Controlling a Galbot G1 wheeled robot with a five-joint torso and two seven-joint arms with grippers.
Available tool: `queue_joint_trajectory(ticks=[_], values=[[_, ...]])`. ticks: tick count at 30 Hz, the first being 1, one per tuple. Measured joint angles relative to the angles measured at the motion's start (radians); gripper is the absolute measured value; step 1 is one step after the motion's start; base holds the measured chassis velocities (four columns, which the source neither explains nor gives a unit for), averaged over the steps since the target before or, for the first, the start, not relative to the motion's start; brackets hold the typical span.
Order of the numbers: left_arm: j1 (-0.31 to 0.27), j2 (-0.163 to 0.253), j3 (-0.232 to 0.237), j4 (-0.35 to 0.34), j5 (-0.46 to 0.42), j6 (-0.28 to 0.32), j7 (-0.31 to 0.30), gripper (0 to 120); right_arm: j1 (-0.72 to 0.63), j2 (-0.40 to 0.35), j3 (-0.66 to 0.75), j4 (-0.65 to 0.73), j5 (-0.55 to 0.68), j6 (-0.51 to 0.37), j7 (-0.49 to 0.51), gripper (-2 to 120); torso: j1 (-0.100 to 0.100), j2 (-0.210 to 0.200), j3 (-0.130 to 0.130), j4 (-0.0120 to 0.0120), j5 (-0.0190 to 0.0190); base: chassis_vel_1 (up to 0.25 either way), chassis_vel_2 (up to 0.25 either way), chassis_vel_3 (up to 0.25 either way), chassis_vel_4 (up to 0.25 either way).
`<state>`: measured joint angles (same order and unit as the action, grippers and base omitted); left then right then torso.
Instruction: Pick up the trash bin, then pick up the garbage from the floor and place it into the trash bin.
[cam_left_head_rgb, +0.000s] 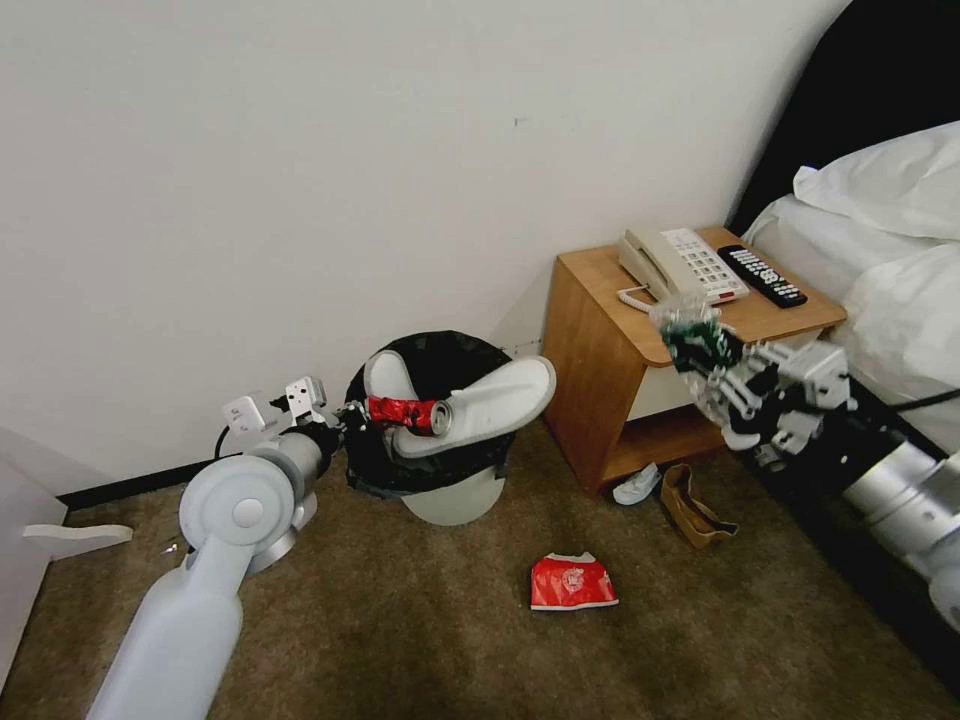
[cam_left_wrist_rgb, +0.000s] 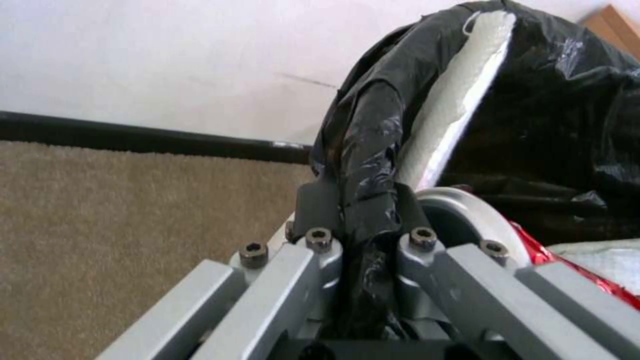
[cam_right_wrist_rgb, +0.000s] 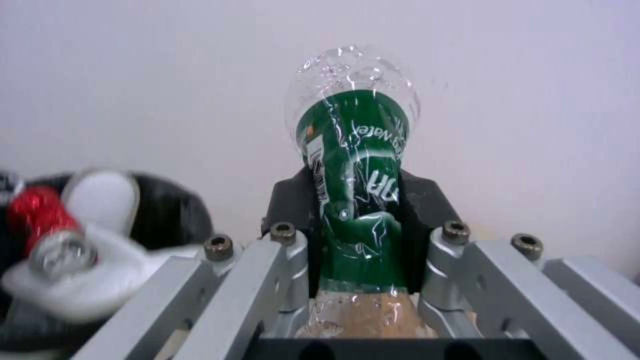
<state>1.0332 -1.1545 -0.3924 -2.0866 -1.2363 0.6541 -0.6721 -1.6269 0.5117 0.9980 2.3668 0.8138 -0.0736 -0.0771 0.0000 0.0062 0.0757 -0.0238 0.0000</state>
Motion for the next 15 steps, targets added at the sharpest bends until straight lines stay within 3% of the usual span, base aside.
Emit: queue_joint_trajectory(ticks=[8,15], values=[[0.008,-0.008,0.021,-0.008,0.012,0.0,0.001,4,0.034,-0.05,0.008,-0.011,0.041,0.018,-0.02,19,0.0,0.0,0.0,0.0,0.0,0.0,0.0,0.0,0.0],[0.0,-0.012,0.021,-0.012,0.013,-0.001,0.001,4,0.01,-0.042,-0.008,-0.028,0.009,0.019,-0.038,19,0.0,0.0,0.0,-0.0001,0.0001,0.0,0.0,0.0,0.0]])
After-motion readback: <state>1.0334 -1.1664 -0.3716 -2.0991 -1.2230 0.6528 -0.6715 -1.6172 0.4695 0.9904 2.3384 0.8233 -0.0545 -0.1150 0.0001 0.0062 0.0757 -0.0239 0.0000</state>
